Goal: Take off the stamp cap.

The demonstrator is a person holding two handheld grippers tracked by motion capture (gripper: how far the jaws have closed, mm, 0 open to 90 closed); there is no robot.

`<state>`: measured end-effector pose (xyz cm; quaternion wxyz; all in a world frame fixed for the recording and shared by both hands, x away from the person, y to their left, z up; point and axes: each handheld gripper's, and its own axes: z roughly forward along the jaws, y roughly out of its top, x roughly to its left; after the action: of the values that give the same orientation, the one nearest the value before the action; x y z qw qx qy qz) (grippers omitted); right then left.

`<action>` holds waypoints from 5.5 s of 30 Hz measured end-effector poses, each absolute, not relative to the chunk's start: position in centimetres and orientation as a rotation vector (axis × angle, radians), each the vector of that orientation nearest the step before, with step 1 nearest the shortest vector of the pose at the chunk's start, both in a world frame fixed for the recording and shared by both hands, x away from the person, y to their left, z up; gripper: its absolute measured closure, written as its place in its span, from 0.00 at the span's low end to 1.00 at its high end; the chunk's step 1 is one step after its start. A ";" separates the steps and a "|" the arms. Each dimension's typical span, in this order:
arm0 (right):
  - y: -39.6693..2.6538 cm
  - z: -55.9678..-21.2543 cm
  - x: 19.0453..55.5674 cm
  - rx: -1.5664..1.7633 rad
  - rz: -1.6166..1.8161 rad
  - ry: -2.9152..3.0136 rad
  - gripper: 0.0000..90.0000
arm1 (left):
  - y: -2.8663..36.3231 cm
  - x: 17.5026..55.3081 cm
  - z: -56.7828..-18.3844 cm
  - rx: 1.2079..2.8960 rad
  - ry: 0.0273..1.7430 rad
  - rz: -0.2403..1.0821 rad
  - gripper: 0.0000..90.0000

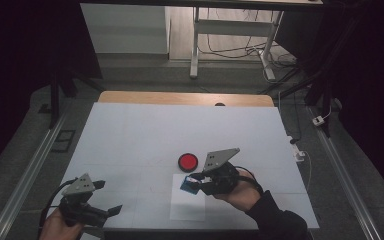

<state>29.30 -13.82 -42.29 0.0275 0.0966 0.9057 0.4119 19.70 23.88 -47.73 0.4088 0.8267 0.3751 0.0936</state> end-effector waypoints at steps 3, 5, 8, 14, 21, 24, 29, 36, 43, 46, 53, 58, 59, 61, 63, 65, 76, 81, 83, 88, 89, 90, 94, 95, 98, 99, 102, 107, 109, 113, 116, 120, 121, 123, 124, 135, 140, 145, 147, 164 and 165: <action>-13.9 -42.2 29.3 0.301 1.269 2.797 0.78 | 23.3 20.1 -47.7 2.079 0.899 0.214 0.00; -14.0 -42.1 29.3 0.296 1.270 2.793 0.78 | 22.8 20.4 -47.7 2.077 0.870 0.198 0.00; -14.0 -42.0 29.3 0.294 1.273 2.792 0.78 | 22.1 20.9 -47.7 2.081 0.824 0.174 0.00; -14.0 -42.0 29.2 0.278 1.272 2.791 0.78 | 20.7 21.7 -47.8 2.117 0.766 0.159 0.00; -14.1 -41.6 29.1 0.257 1.286 2.781 0.78 | 19.2 22.5 -47.7 2.110 0.693 0.113 0.00; -14.2 -41.5 29.1 0.255 1.290 2.779 0.78 | 18.6 22.9 -47.6 2.114 0.673 0.114 0.00; -14.1 -41.5 29.0 0.246 1.288 2.784 0.78 | 17.5 23.5 -47.6 2.111 0.644 0.131 0.00; -14.1 -41.3 28.9 0.224 1.294 2.786 0.78 | 15.3 24.2 -47.5 2.153 0.590 0.111 0.00; -13.8 -41.2 28.7 0.198 1.309 2.792 0.78 | 14.0 24.9 -47.7 2.148 0.547 0.083 0.00; -13.7 -41.1 28.5 0.190 1.310 2.794 0.78 | 13.5 25.3 -47.7 2.147 0.524 0.072 0.00; -13.4 -41.0 28.3 0.171 1.322 2.798 0.78 | 12.4 26.1 -48.1 2.176 0.472 0.028 0.00; -13.3 -40.9 28.2 0.154 1.330 2.800 0.78 | 11.6 26.7 -48.2 2.175 0.428 0.009 0.00; -13.3 -40.9 28.2 0.154 1.330 2.800 0.78 | 11.4 26.8 -48.3 2.179 0.412 0.003 0.00; -13.2 -40.8 28.2 0.142 1.338 2.800 0.78 | 11.0 27.0 -48.4 2.179 0.397 -0.006 0.00; -13.1 -40.8 28.1 0.137 1.344 2.800 0.78 | 10.7 27.2 -48.5 2.183 0.384 -0.012 0.00; -13.1 -40.8 28.1 0.128 1.347 2.804 0.78 | 10.3 27.4 -48.6 2.182 0.375 -0.013 0.01; -13.1 -40.8 28.1 0.099 1.390 2.814 0.78 | 10.5 27.6 -48.4 2.116 0.257 -0.064 0.43; -13.1 -40.8 28.0 0.088 1.408 2.816 0.78 | 10.6 27.7 -48.5 2.101 0.220 -0.115 0.58; -13.1 -40.8 28.0 0.080 1.414 2.817 0.78 | 10.6 27.7 -48.5 2.095 0.207 -0.123 0.62; -13.1 -40.7 28.0 0.073 1.419 2.815 0.78 | 10.8 27.6 -48.3 2.083 0.180 -0.125 0.72; -13.1 -40.7 28.0 0.073 1.421 2.815 0.78 | 10.8 27.6 -48.3 2.080 0.176 -0.124 0.73; -13.2 -40.7 28.0 0.073 1.428 2.816 0.78 | 10.8 27.5 -48.3 2.076 0.176 -0.121 0.73; -13.3 -40.6 28.0 0.065 1.441 2.811 0.78 | 11.0 27.6 -48.2 2.057 0.170 -0.137 0.75; -13.3 -40.6 28.0 0.065 1.448 2.810 0.78 | 11.0 27.7 -48.2 2.046 0.169 -0.152 0.75; -13.4 -40.5 28.0 0.071 1.459 2.807 0.78 | 11.1 27.8 -48.2 2.038 0.166 -0.158 0.76; -13.4 -40.5 28.1 0.072 1.460 2.805 0.78 | 11.0 27.8 -48.2 2.036 0.170 -0.158 0.76; -13.5 -40.6 28.2 0.070 1.480 2.805 0.78 | 11.1 27.8 -48.2 2.031 0.163 -0.160 0.76; -13.7 -40.5 28.3 0.060 1.510 2.794 0.78 | 11.2 27.9 -47.9 2.027 0.173 -0.174 0.77; -13.7 -40.4 28.2 0.053 1.513 2.784 0.78 | 11.2 27.9 -47.8 2.027 0.187 -0.187 0.77; -13.7 -40.4 28.0 0.041 1.513 2.761 0.78 | 11.2 28.0 -47.7 2.030 0.203 -0.195 0.77; -13.7 -40.4 27.9 0.029 1.503 2.746 0.78 | 11.2 28.1 -47.7 2.028 0.227 -0.211 0.77; -13.6 -40.4 27.8 0.015 1.488 2.726 0.78 | 11.2 28.1 -47.8 2.031 0.249 -0.223 0.77; -13.6 -40.4 27.7 0.011 1.481 2.724 0.78 | 11.2 28.2 -47.8 2.036 0.265 -0.227 0.77; -13.6 -40.4 27.5 0.006 1.467 2.696 0.78 | 11.3 28.4 -48.0 2.034 0.284 -0.236 0.77; -13.6 -40.3 27.5 -0.001 1.452 2.691 0.78 | 11.4 28.3 -48.0 2.042 0.281 -0.227 0.77; -13.8 -40.4 28.0 0.092 1.482 2.685 0.78 | 11.3 28.1 -48.0 2.102 0.344 -0.143 0.77; -14.0 -40.4 28.2 0.120 1.487 2.677 0.78 | 11.3 27.9 -47.9 2.133 0.362 -0.117 0.77; -14.1 -40.4 28.4 0.158 1.474 2.674 0.78 | 12.0 27.5 -47.8 2.149 0.392 -0.085 0.77; -14.1 -40.5 28.4 0.163 1.475 2.673 0.78 | 12.1 27.5 -47.7 2.148 0.403 -0.078 0.77; -14.4 -41.0 29.1 0.263 1.433 2.676 0.78 | 14.6 25.8 -47.0 2.153 0.505 0.015 0.77; -14.4 -41.1 29.2 0.268 1.430 2.678 0.78 | 14.7 25.7 -47.0 2.163 0.506 0.026 0.77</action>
<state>29.19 -14.43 -41.09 0.0469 0.0879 0.8778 0.4686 25.65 14.75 -46.97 0.4438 0.8725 0.2042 0.0104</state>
